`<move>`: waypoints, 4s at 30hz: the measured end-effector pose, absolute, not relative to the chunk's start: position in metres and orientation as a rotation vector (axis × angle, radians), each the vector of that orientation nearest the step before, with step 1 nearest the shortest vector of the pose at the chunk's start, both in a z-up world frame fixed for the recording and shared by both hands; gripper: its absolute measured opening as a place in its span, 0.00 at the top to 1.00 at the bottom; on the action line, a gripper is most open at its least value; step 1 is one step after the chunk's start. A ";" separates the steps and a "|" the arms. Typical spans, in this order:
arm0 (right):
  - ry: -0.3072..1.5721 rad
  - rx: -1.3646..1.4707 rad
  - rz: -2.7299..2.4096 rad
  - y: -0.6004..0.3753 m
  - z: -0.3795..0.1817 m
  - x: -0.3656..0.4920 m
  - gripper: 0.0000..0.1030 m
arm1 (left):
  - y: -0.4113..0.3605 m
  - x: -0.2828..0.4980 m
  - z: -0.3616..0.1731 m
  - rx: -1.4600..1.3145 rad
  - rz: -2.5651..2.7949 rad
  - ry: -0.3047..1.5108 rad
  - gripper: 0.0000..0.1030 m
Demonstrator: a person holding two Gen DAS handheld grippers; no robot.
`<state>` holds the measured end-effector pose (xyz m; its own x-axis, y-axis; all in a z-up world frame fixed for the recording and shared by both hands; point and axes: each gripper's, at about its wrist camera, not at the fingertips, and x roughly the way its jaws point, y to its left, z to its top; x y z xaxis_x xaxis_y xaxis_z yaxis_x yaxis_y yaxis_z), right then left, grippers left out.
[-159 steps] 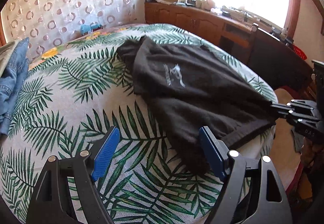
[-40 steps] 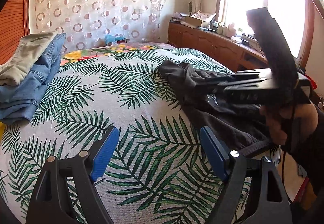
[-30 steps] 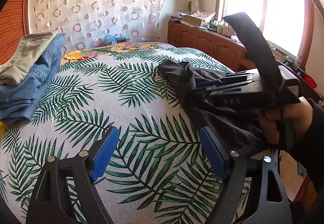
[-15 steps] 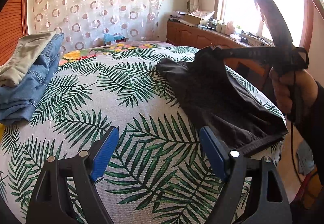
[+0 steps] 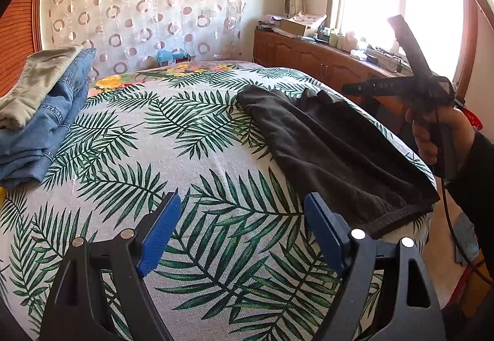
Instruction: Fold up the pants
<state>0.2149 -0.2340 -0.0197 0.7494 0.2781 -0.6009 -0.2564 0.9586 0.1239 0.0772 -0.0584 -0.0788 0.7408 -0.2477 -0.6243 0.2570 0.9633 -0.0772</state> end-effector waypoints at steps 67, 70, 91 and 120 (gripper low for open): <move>0.666 0.052 0.123 -0.291 -0.041 0.247 0.99 | -0.110 0.144 -0.101 0.132 -0.341 0.858 0.20; 0.671 0.056 0.130 -0.292 -0.043 0.248 0.99 | -0.109 0.144 -0.100 0.126 -0.338 0.855 0.20; 0.702 0.052 0.155 -0.288 -0.047 0.253 0.99 | -0.121 0.239 -0.064 0.014 -0.357 0.824 0.52; 0.699 0.020 0.145 -0.285 -0.047 0.254 0.99 | -0.106 0.260 -0.061 0.045 -0.309 0.815 0.98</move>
<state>0.2538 -0.2851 -0.0465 0.7556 0.1398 -0.6399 -0.1263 0.9897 0.0671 0.2596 -0.1058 -0.0606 0.6439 -0.2543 -0.7216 0.2887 0.9542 -0.0786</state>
